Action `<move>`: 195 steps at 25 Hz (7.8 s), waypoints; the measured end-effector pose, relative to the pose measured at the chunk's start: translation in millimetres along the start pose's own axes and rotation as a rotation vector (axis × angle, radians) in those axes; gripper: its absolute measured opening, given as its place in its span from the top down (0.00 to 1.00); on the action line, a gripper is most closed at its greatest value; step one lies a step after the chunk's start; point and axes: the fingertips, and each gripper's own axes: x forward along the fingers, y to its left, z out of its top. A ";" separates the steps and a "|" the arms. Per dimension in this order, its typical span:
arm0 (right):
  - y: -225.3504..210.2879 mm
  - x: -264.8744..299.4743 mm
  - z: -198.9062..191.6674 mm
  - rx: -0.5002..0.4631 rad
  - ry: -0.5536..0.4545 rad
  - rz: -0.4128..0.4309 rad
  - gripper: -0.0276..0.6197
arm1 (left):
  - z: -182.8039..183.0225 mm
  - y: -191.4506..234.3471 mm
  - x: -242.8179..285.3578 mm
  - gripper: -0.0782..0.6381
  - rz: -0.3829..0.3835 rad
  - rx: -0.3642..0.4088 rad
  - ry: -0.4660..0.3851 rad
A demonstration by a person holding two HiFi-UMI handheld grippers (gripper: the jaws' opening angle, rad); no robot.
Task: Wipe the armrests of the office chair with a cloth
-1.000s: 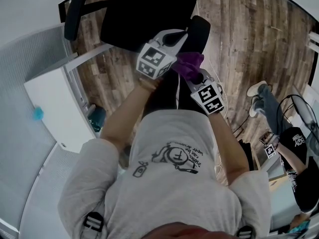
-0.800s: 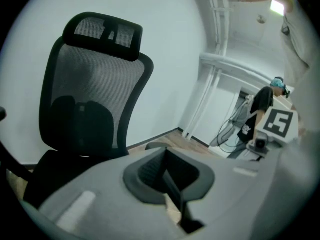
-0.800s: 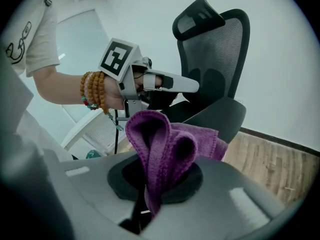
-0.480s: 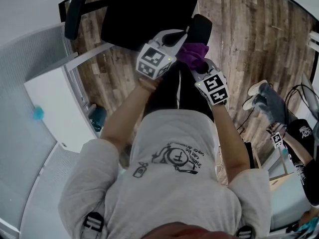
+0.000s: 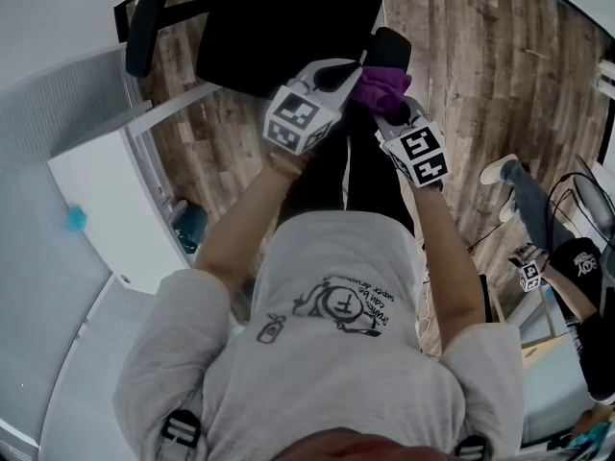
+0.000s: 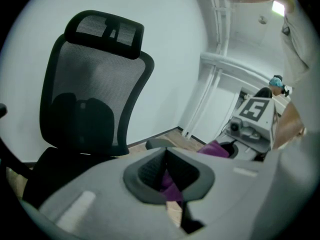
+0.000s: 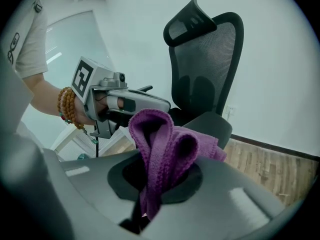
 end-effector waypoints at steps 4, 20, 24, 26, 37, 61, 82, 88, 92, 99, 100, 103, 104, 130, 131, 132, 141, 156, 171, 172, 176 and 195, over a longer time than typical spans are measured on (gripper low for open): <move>-21.7 0.7 10.0 -0.016 -0.011 -0.016 0.91 | 1.6 0.5 5.2 0.89 0.004 0.001 0.006; -83.0 9.6 45.9 -0.069 -0.035 -0.092 0.91 | 8.0 1.4 13.3 0.89 -0.005 0.006 0.012; -93.7 7.4 48.0 -0.079 -0.038 -0.116 0.91 | 10.0 -1.6 17.1 0.89 -0.009 0.012 0.009; -102.1 2.8 47.8 -0.081 -0.037 -0.132 0.91 | 12.6 -3.4 20.8 0.89 -0.010 0.014 0.007; -125.5 -32.4 10.4 -0.072 -0.039 -0.261 0.91 | 2.3 -16.9 30.0 0.89 -0.034 0.021 0.023; -129.8 -7.4 -55.3 -0.211 0.006 -0.201 0.91 | 15.3 -25.1 88.4 0.89 0.048 0.054 -0.029; -108.0 35.2 -49.3 -0.331 -0.029 -0.104 0.91 | 13.9 -12.9 66.0 0.89 0.113 -0.029 -0.145; -101.3 48.6 -58.0 -0.338 -0.026 -0.109 0.91 | 12.7 -9.3 54.5 0.89 0.108 -0.032 -0.172; -116.1 56.6 -70.8 -0.328 -0.012 -0.106 0.91 | 16.0 -6.2 67.4 0.89 0.113 -0.021 -0.164; -124.7 69.8 -78.6 -0.330 -0.051 -0.103 0.92 | 12.7 7.7 73.2 0.89 0.124 -0.004 -0.128; -124.5 70.4 -78.8 -0.333 -0.064 -0.102 0.91 | 12.1 10.7 73.6 0.89 0.130 0.002 -0.119; -124.8 70.8 -83.1 -0.338 -0.087 -0.102 0.91 | 11.3 19.6 75.5 0.89 0.143 0.008 -0.094; -124.9 70.6 -83.5 -0.344 -0.089 -0.104 0.91 | 12.0 22.5 75.8 0.89 0.144 0.012 -0.091; -108.1 36.9 -36.0 -0.290 -0.170 -0.098 0.92 | 10.4 13.6 76.8 0.89 0.120 0.045 -0.001; -106.4 34.0 -36.7 -0.282 -0.170 -0.101 0.92 | 10.9 12.3 74.6 0.89 0.117 0.043 -0.001; -105.6 30.6 -37.3 -0.276 -0.169 -0.106 0.92 | 11.8 11.0 72.9 0.89 0.116 0.043 0.000; -111.7 -7.8 -29.3 -0.259 -0.136 -0.183 0.92 | 20.5 0.8 55.3 0.89 0.110 0.052 0.002; -96.6 -17.8 47.3 -0.388 -0.096 -0.169 0.91 | 44.6 -16.2 16.1 0.89 0.128 0.025 -0.032; 20.0 -7.3 -15.1 -0.474 0.009 0.080 0.92 | 8.2 -27.4 -35.0 0.89 0.237 -0.062 -0.076; 28.1 -8.4 -19.7 -0.473 0.012 0.095 0.92 | 5.4 -29.3 -40.0 0.89 0.249 -0.070 -0.080; 57.0 -13.0 -36.0 -0.468 0.023 0.142 0.91 | -3.9 -36.9 -56.1 0.89 0.285 -0.102 -0.101; 173.3 6.7 66.9 -0.485 -0.175 0.312 0.92 | -1.8 -4.7 -220.4 0.89 0.576 -0.175 -0.329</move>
